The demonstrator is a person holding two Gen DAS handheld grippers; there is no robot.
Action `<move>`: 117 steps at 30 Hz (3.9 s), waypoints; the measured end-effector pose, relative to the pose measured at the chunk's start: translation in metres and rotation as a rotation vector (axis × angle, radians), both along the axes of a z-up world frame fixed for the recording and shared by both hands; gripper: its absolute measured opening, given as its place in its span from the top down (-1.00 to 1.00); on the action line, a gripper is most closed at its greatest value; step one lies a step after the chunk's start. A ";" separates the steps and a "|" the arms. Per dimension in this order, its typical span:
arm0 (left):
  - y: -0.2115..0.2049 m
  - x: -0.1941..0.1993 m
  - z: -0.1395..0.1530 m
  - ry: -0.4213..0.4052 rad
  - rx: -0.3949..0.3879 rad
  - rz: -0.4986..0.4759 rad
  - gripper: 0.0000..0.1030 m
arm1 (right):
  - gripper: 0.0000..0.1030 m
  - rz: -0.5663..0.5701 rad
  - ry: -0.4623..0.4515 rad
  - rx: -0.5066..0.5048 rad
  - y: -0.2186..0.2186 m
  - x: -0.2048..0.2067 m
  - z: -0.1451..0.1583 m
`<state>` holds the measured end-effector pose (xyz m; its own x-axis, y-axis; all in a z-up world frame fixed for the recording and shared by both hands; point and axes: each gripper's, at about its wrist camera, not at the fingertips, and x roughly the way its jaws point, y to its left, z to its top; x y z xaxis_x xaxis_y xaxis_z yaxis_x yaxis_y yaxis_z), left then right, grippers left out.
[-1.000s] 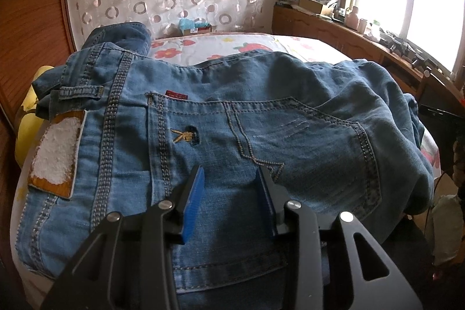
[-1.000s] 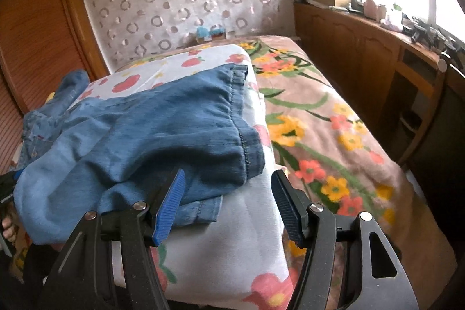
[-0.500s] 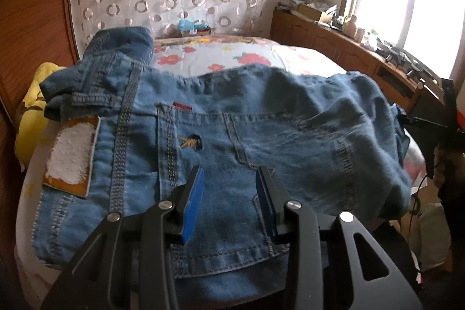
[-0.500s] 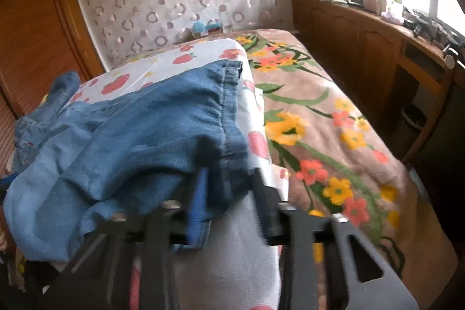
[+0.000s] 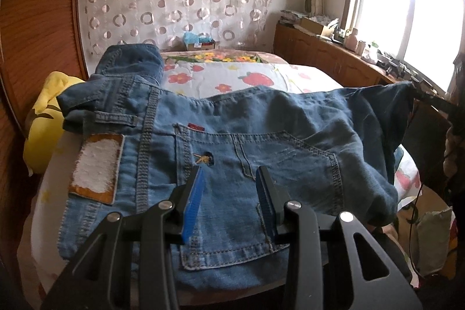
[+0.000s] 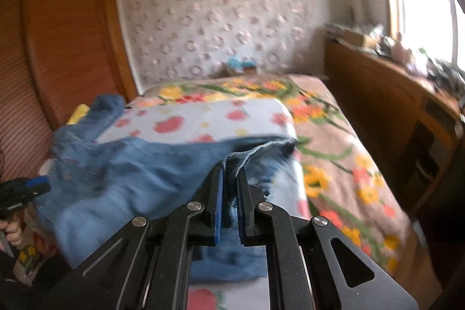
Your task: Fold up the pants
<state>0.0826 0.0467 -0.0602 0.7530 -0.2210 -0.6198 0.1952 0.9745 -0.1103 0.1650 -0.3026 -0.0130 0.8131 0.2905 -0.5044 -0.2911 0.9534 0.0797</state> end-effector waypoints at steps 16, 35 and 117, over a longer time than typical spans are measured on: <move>0.025 -0.024 0.036 -0.081 -0.007 0.030 0.32 | 0.91 0.370 -0.143 -0.027 0.145 -0.019 0.079; 0.039 -0.026 0.030 -0.067 -0.023 0.050 0.32 | 0.11 0.470 -0.014 -0.081 0.213 -0.008 0.041; 0.120 -0.048 0.017 -0.035 -0.059 0.077 0.56 | -0.15 0.544 0.100 -0.176 0.375 0.075 -0.003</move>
<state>0.0342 0.1668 -0.0430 0.7902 -0.1968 -0.5804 0.1245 0.9788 -0.1625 0.2400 0.0728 -0.0160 0.5164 0.5580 -0.6495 -0.7423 0.6699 -0.0147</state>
